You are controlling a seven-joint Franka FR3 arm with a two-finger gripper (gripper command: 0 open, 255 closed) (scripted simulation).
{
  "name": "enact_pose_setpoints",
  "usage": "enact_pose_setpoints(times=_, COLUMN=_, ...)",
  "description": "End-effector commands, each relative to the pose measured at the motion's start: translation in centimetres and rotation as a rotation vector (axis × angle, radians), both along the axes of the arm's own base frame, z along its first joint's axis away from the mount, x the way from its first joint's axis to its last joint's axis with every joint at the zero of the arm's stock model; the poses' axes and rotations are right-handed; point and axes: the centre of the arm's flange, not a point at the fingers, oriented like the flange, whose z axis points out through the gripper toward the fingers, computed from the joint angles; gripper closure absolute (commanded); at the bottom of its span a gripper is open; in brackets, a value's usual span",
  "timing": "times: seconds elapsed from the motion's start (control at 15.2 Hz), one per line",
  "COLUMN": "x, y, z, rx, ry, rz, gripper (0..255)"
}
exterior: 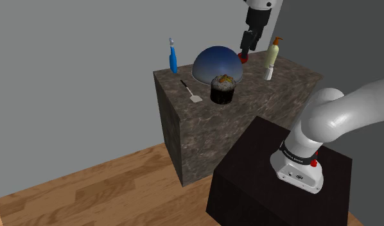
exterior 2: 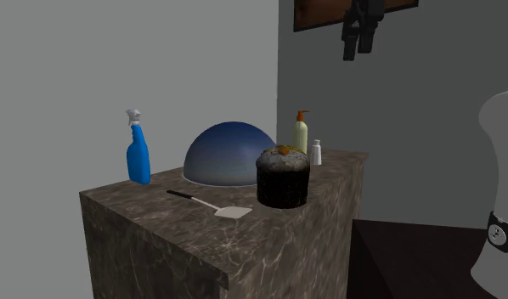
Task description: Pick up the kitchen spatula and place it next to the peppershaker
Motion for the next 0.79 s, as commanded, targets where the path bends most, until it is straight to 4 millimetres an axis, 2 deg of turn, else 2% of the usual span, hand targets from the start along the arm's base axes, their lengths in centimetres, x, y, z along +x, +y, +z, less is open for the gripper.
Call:
enact_pose_setpoints(times=0.0, x=0.0, y=0.0, z=0.0, rx=0.0, ry=0.0, rz=0.0, gripper=0)
enact_pose_setpoints(times=0.73, x=11.0, y=0.5, z=-9.3, rx=0.017, ry=-0.014, rz=-0.166, gripper=0)
